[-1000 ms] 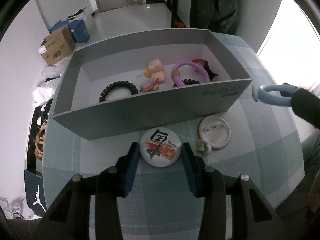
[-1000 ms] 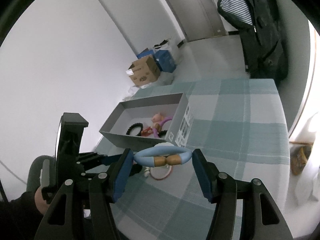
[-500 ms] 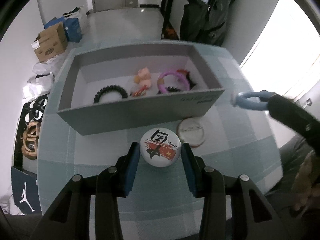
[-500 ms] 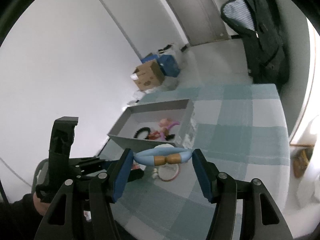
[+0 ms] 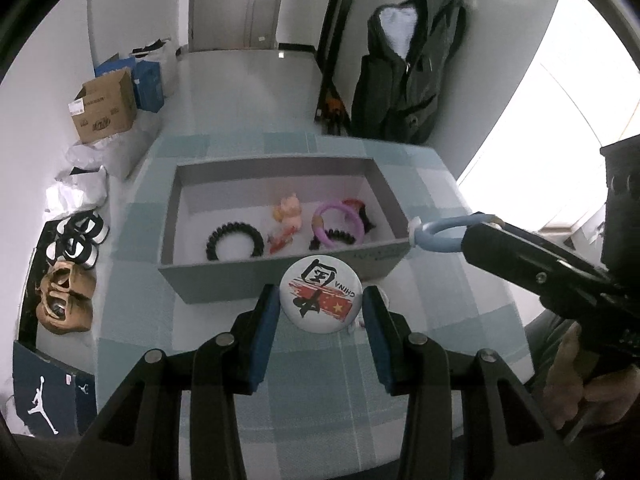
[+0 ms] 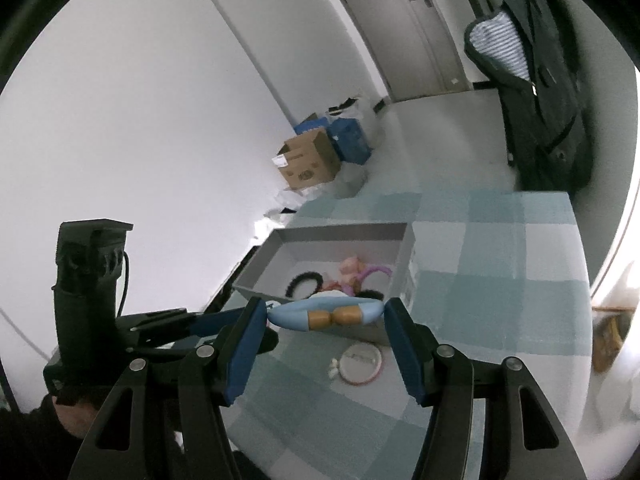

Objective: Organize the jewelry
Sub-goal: 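Carry the blue ring and the badge over the grey box with both grippers, then lower the ring and badge into the box and open both grippers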

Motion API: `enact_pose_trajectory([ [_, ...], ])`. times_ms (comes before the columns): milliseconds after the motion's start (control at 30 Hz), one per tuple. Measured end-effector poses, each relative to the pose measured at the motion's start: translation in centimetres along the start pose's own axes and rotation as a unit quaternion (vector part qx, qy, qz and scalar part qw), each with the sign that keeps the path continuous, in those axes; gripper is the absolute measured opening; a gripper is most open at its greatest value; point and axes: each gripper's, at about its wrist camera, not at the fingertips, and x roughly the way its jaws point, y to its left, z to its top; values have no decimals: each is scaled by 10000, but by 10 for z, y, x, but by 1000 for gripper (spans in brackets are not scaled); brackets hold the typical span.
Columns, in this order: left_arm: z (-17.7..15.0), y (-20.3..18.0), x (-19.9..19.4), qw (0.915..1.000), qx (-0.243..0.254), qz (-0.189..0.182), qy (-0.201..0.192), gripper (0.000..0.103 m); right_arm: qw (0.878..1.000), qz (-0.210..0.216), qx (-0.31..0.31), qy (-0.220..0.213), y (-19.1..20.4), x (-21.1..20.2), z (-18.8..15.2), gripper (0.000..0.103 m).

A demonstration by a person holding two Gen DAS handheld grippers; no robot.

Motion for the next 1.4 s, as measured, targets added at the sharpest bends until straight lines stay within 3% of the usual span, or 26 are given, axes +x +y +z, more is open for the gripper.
enact_pose_trajectory([
  [567,41,34,4,9971,-674,-247,-256,37,9999,80,19,-93,11,26,55,60],
  [933,53,50,21,9939,-996,-471,-93,37,9991,206,328,167,11,56,69,60],
  [1400,56,53,41,9950,-909,-330,234,37,9966,53,603,553,-5,81,68,60],
])
